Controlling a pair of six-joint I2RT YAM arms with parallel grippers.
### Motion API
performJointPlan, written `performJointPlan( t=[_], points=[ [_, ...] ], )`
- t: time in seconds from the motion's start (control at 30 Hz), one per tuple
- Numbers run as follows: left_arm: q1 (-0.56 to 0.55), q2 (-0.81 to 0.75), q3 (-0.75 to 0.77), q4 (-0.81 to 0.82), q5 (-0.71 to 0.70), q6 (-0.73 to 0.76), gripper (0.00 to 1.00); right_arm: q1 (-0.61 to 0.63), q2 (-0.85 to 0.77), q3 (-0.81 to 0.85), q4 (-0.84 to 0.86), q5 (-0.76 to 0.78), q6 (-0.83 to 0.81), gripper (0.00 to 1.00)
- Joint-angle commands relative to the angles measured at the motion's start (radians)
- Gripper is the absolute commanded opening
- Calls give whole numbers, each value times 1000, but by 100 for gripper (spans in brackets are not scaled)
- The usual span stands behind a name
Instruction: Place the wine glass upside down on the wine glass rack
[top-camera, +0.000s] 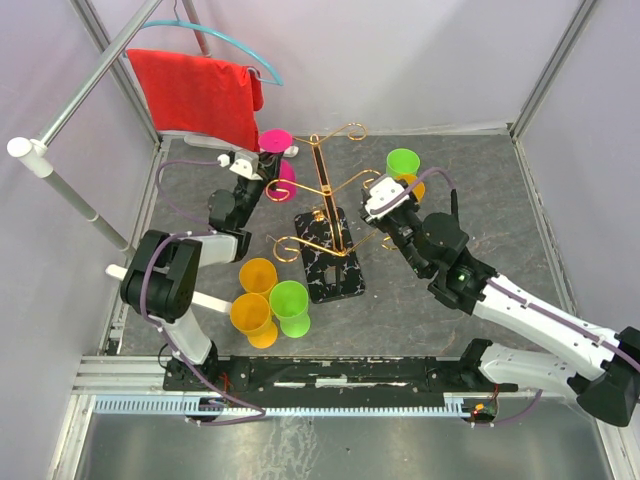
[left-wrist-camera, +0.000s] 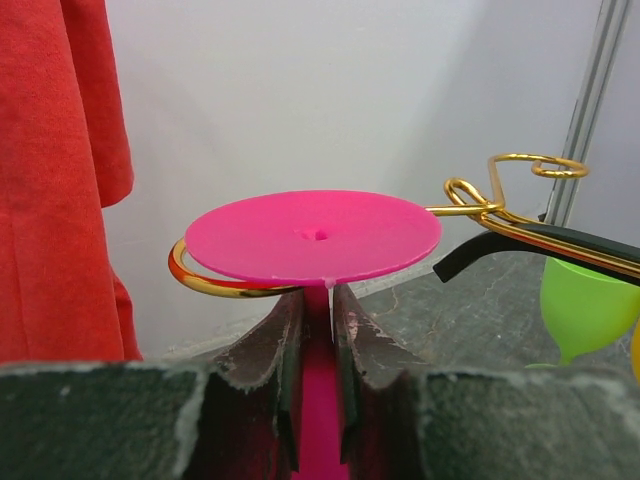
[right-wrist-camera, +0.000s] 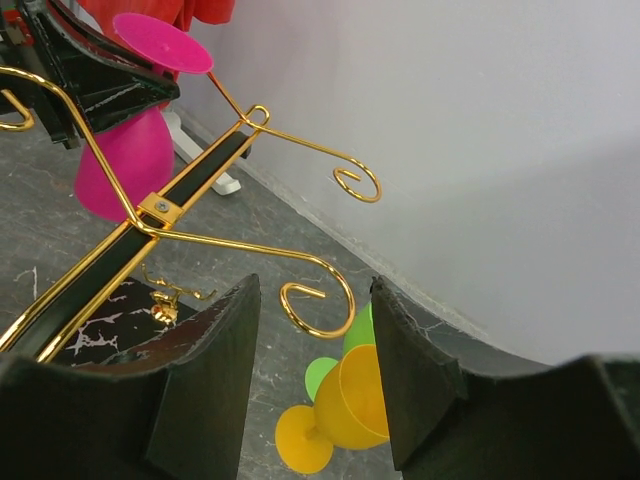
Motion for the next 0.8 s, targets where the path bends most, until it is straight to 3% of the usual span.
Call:
performJointPlan(
  t=[0.0, 0.13, 0.2, 0.6, 0.77],
  points=[
    [-23, -8, 15, 60, 8, 25, 25, 3, -28, 34, -3, 61, 73, 58],
    [-22, -33, -16, 43, -15, 22, 59, 3, -5, 64, -46, 87, 125, 63],
    [-21, -49, -33, 30, -15, 20, 68, 3, 7, 75, -61, 95, 140, 64],
    [-8, -263, -170, -207, -13, -35, 85, -69, 79, 242, -199, 184, 340, 76],
    [-1, -387, -217, -382, -80, 0, 88, -208, 97, 323, -274, 95, 502, 78]
  ],
)
